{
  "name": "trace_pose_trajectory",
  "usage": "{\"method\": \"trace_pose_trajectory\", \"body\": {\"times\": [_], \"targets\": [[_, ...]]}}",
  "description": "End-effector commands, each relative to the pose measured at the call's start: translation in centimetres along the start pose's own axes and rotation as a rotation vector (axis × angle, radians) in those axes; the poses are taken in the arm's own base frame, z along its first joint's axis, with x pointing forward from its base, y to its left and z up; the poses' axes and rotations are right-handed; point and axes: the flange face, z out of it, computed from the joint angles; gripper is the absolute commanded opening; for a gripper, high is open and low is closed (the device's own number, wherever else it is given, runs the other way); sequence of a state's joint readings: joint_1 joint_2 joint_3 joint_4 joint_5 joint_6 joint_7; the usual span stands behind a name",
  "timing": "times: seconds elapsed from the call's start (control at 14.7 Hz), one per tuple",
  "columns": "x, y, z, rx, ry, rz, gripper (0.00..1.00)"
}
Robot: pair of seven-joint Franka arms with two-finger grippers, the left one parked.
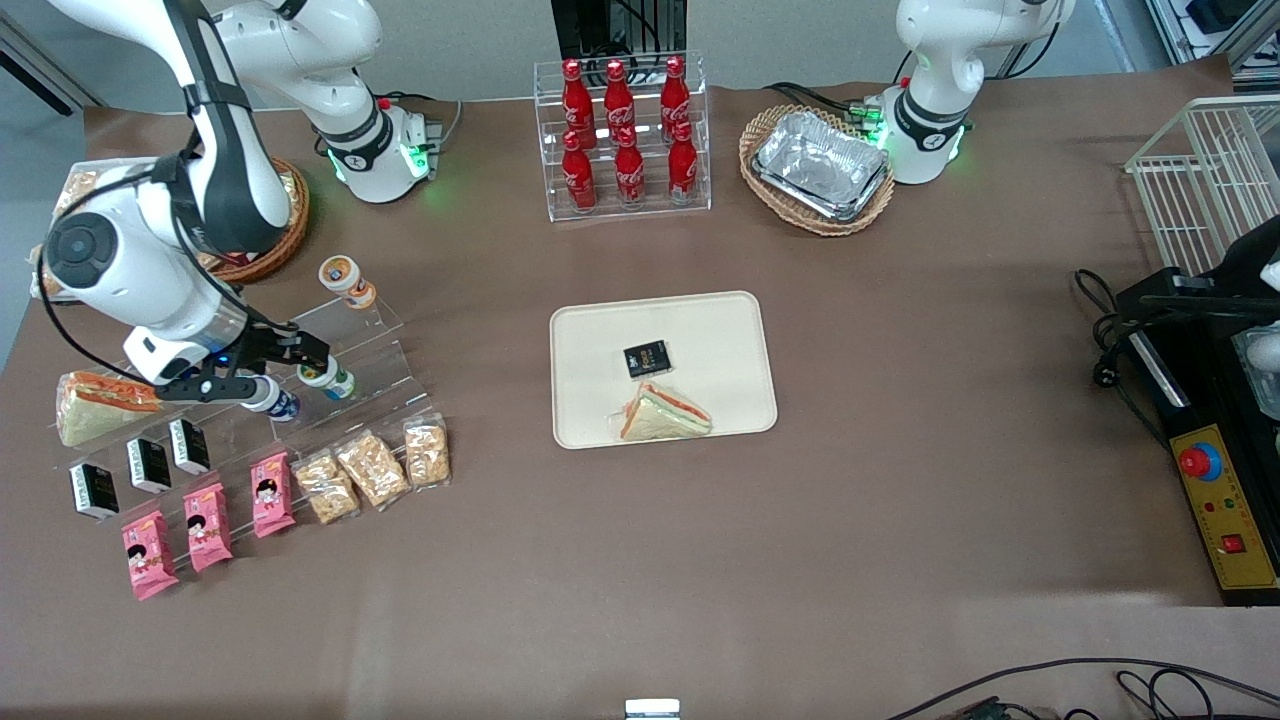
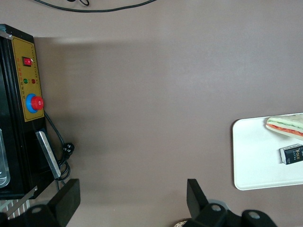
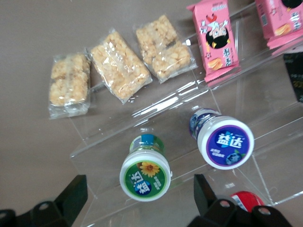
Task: Place green gum on tray
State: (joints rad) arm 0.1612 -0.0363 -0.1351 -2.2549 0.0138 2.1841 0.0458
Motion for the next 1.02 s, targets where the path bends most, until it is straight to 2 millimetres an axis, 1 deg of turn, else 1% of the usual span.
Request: {"method": "trace_pose_trajectory", "body": {"times": [0.0,0.2,0.48,0.75,0.81,0.88,0.95], "targets": [[-1.3,0.3,1.7,0.006,0.019,0.015,1.0],[-2.1,0.3,3.3,0.006,0.029,0.016,1.0],[-2.5,0.3,5.5,0.003,0.056,0.017,1.0],[-2.8,0.3,6.2,0.004,0.054,0.03,1.0],[-2.8,0.2,6.2,0.005,0.054,0.036,0.94],[-2.8,0.2,6.2,0.004,0.054,0.041,0.8],[-2.8,0.1,6.4,0.003,0.051,0.043,0.71]]}}
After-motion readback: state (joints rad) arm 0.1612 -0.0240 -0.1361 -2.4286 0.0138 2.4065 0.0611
